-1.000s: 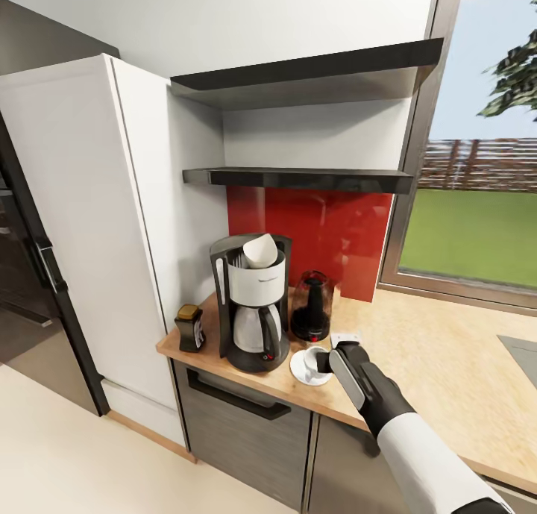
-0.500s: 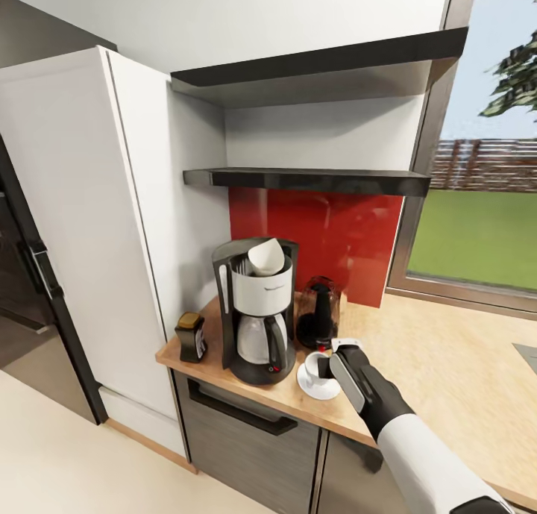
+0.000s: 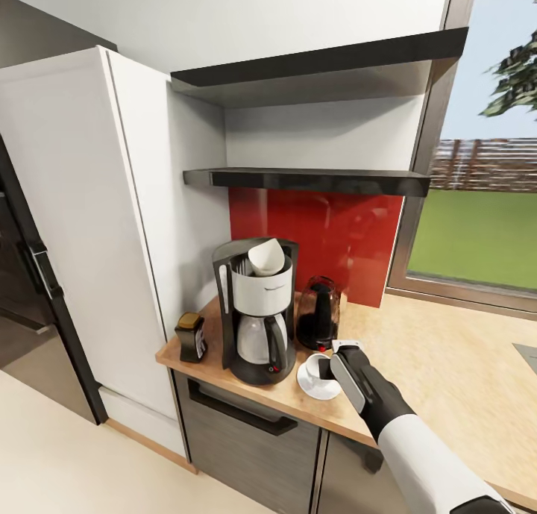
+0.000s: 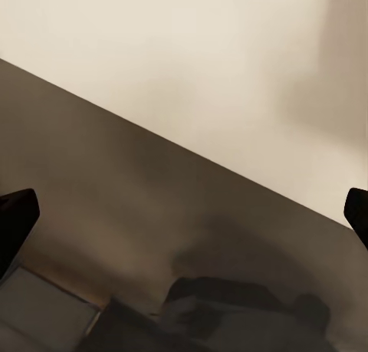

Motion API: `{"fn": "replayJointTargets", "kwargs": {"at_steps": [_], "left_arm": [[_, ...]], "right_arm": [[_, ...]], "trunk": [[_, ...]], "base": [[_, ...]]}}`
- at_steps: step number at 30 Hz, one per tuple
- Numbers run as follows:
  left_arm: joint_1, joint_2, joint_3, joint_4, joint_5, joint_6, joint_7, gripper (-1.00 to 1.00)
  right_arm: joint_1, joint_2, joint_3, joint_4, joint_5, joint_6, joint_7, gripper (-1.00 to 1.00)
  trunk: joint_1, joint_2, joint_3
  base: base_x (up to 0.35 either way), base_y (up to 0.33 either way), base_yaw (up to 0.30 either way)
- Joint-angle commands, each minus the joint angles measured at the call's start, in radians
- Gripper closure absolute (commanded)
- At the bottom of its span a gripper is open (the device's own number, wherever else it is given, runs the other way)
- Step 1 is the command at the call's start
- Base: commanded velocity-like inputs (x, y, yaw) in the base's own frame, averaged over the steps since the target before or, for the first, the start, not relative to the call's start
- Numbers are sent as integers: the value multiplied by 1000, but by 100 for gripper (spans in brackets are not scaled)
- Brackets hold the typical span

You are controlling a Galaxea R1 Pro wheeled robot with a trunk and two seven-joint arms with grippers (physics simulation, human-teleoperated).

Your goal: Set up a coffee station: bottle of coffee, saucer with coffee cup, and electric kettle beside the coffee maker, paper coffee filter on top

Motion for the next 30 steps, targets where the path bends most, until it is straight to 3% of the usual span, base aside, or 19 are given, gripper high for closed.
{"fn": "replayJointTargets", "kwargs": {"at_steps": [1, 9, 10, 30], "left_arm": [[0, 0, 1, -1, -3, 4, 2, -100], [0, 0, 1, -1, -3, 4, 2, -100], [0, 0, 0, -1, -3, 4, 2, -100], [0, 1, -1, -1, -3, 4, 2, -100]], "right_arm": [[0, -1, 3, -1, -11, 1, -9, 100], [0, -1, 3, -1, -10, 1, -9, 100], [0, -1, 3, -1, -10, 1, -10, -100], [0, 1, -2, -22, -12, 2, -10, -100]], "trunk": [[0, -1, 0], [0, -1, 0], [0, -1, 0], [0, -1, 0]], "base": [[0, 0, 0], [0, 0, 0], [0, 0, 0], [0, 0, 0]]}}
